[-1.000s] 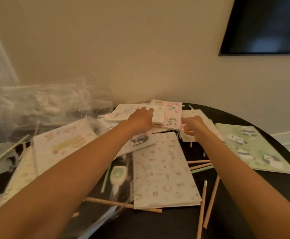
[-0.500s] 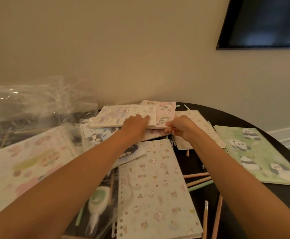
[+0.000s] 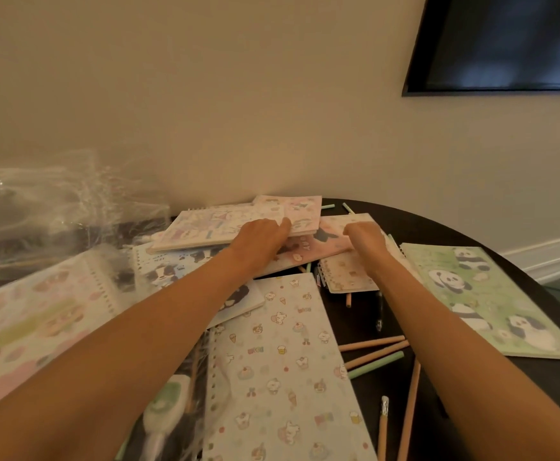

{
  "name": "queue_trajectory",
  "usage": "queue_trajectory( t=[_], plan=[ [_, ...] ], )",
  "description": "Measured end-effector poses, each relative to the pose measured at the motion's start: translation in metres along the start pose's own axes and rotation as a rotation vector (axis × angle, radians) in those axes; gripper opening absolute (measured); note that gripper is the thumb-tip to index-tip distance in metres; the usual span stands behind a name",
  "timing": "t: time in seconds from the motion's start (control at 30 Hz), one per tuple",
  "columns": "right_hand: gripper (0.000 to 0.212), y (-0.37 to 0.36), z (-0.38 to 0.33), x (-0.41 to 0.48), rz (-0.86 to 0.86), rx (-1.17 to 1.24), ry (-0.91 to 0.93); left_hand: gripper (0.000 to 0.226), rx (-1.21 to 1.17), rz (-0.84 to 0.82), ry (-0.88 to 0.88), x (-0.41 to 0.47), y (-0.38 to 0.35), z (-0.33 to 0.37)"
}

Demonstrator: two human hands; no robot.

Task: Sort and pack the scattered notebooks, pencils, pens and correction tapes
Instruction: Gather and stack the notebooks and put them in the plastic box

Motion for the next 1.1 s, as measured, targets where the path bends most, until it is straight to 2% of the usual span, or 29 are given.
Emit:
queue_trajectory(
  t=[0.1, 0.2, 0.27, 0.33, 0.4, 0.47, 0.53, 0.77, 0.93, 1.1],
  plan=[
    [0.040, -0.007, -0.005, 0.005, -0.074, -0.199, -0.017, 0.056, -0.017, 0.024, 0.008, 0.000, 0.003, 0.000],
    [0.053, -0.012, -0.008, 0.002, -0.174, -0.191, -0.073, 0.053, 0.006, 0.023, 0.015, 0.001, 0.002, 0.002],
    [0.044, -0.012, -0.007, -0.001, -0.224, -0.106, -0.102, 0.053, 0.014, 0.018, 0.021, 0.003, 0.000, 0.003],
    [0.022, -0.016, -0.004, -0.005, -0.294, 0.004, -0.112, 0.052, 0.018, 0.007, 0.038, 0.003, -0.001, 0.003],
    [0.009, -0.019, -0.003, -0.010, -0.338, 0.190, -0.105, 0.043, -0.008, 0.004, 0.071, 0.004, -0.001, 0.002],
    [0.008, -0.016, -0.002, -0.014, -0.303, 0.368, -0.085, 0.033, -0.093, 0.023, 0.137, 0.004, 0.003, -0.002],
    [0.014, -0.011, -0.001, -0.018, -0.261, 0.496, -0.054, 0.036, -0.173, 0.063, 0.197, 0.005, 0.011, -0.006],
    [0.020, 0.004, 0.004, -0.037, -0.148, 0.679, 0.037, 0.027, -0.191, 0.215, 0.311, 0.011, 0.045, -0.024],
    [0.016, 0.022, 0.014, -0.036, -0.001, 0.751, -0.040, 0.031, -0.133, 0.261, 0.287, 0.008, 0.054, -0.038],
    [0.014, 0.039, 0.020, -0.040, 0.103, 0.970, -0.125, 0.031, -0.110, 0.229, 0.285, 0.007, 0.043, -0.041]
  ],
)
Point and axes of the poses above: each hand's wrist, its own x-axis towards the middle knuckle, its own y-axis out of the back of the hand, z = x × y, the point moved 6 cm from there along x, towards the middle knuckle, and after that the axes turned 7 degrees about x, right-handed, at the moved point
